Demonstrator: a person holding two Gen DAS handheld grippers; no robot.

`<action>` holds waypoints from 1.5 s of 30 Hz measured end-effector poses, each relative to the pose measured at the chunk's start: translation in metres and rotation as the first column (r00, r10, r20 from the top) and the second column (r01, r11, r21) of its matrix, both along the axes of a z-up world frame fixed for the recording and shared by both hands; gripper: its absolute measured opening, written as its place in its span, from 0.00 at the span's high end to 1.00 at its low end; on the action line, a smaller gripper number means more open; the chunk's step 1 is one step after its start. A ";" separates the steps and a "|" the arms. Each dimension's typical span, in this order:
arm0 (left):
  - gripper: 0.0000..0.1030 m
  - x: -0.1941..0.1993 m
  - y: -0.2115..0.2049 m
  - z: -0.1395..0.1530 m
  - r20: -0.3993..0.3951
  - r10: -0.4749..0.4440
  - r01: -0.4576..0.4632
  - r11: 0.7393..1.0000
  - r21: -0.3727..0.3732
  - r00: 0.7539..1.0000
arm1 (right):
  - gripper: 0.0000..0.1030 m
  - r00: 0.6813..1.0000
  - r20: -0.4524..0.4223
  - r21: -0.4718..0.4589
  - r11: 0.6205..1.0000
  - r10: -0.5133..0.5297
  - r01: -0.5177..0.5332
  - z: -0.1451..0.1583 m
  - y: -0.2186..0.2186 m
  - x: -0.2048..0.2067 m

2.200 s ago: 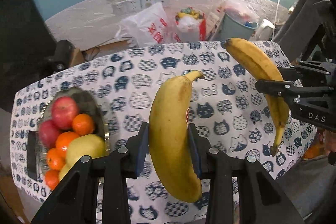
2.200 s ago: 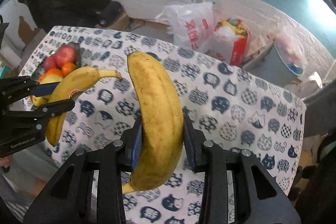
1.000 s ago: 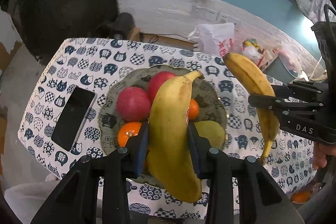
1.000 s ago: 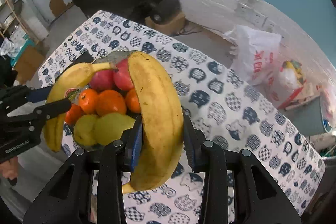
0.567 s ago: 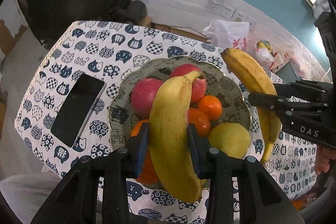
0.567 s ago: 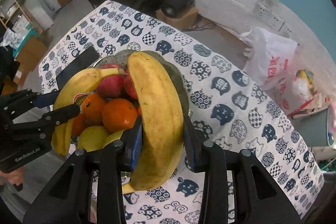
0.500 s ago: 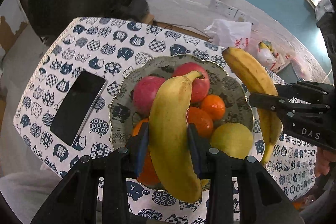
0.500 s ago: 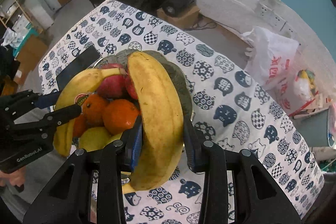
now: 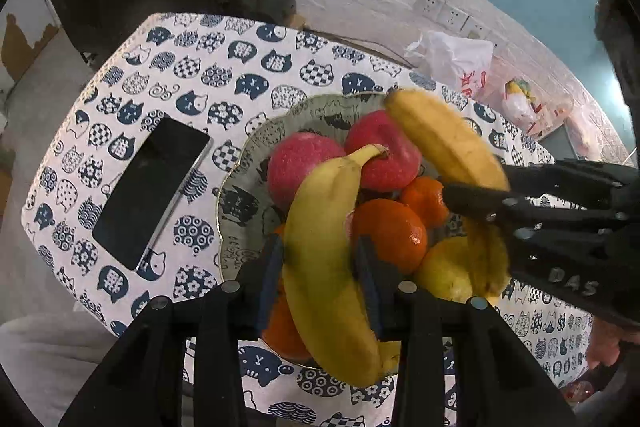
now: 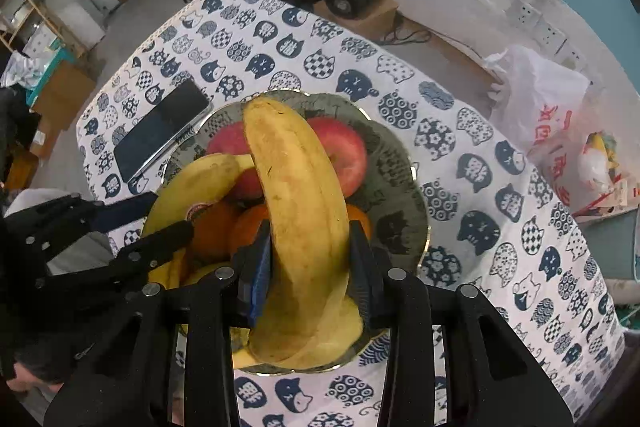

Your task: Organize fruits

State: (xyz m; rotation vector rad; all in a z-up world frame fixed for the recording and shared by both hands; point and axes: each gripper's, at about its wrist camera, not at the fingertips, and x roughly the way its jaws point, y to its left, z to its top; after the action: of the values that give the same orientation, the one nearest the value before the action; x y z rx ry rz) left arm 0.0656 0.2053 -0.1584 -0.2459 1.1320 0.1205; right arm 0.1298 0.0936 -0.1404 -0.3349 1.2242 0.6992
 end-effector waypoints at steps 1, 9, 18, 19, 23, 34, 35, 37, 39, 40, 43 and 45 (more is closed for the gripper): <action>0.64 0.000 0.000 0.001 0.001 0.002 -0.002 1.000 0.001 1.000 | 0.66 1.000 -0.004 0.003 1.000 -0.005 0.005 -0.001 0.000 0.001; 0.39 -0.002 0.000 0.004 -0.001 0.004 -0.004 0.999 0.033 1.000 | 0.61 0.999 -0.019 0.038 0.999 -0.037 0.038 0.005 -0.006 0.003; 0.28 -0.010 -0.007 0.020 0.020 0.006 -0.007 0.999 0.044 1.000 | 0.51 0.998 -0.022 0.087 0.995 -0.056 0.057 0.021 -0.023 -0.001; 0.28 -0.010 -0.008 0.021 0.021 0.006 -0.007 0.999 0.045 1.000 | 0.51 0.998 -0.023 0.090 0.994 -0.060 0.062 0.022 -0.025 -0.001; 0.28 -0.014 -0.014 0.031 0.033 -0.004 0.002 0.999 0.047 0.999 | 0.51 0.997 -0.003 0.098 0.993 -0.072 0.072 0.030 -0.037 -0.004; 0.21 -0.040 -0.039 0.075 0.087 -0.067 0.052 0.984 0.168 0.994 | 0.32 0.985 0.123 0.139 0.984 -0.124 0.107 0.082 -0.074 -0.030; 0.19 -0.041 -0.040 0.078 0.093 -0.073 0.056 0.983 0.174 0.993 | 0.31 0.983 0.130 0.143 0.983 -0.129 0.111 0.085 -0.077 -0.031; 0.14 -0.048 -0.046 0.091 0.118 -0.089 0.064 0.978 0.200 0.989 | 0.26 0.979 0.146 0.152 0.981 -0.143 0.121 0.093 -0.084 -0.037; 0.14 -0.052 -0.051 0.100 0.139 -0.099 0.067 0.973 0.222 0.985 | 0.22 0.974 0.168 0.152 0.980 -0.152 0.127 0.101 -0.092 -0.042; 0.14 -0.055 -0.054 0.105 0.148 -0.107 0.070 0.969 0.236 0.983 | 0.21 0.972 0.177 0.153 0.980 -0.153 0.127 0.104 -0.095 -0.045; 0.10 -0.060 -0.060 0.117 0.168 -0.126 0.080 0.963 0.259 0.978 | 0.21 0.967 0.203 0.152 0.981 -0.154 0.124 0.114 -0.103 -0.053; 0.08 -0.064 -0.065 0.125 0.182 -0.136 0.084 0.959 0.269 0.974 | 0.21 0.963 0.216 0.159 0.979 -0.159 0.126 0.120 -0.109 -0.057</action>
State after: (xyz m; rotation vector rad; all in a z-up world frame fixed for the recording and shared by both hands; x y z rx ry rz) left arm 0.0018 0.1405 -0.0333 0.0398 0.9162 0.1402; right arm 0.0726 -0.0152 -0.0209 -0.1977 0.9634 0.6025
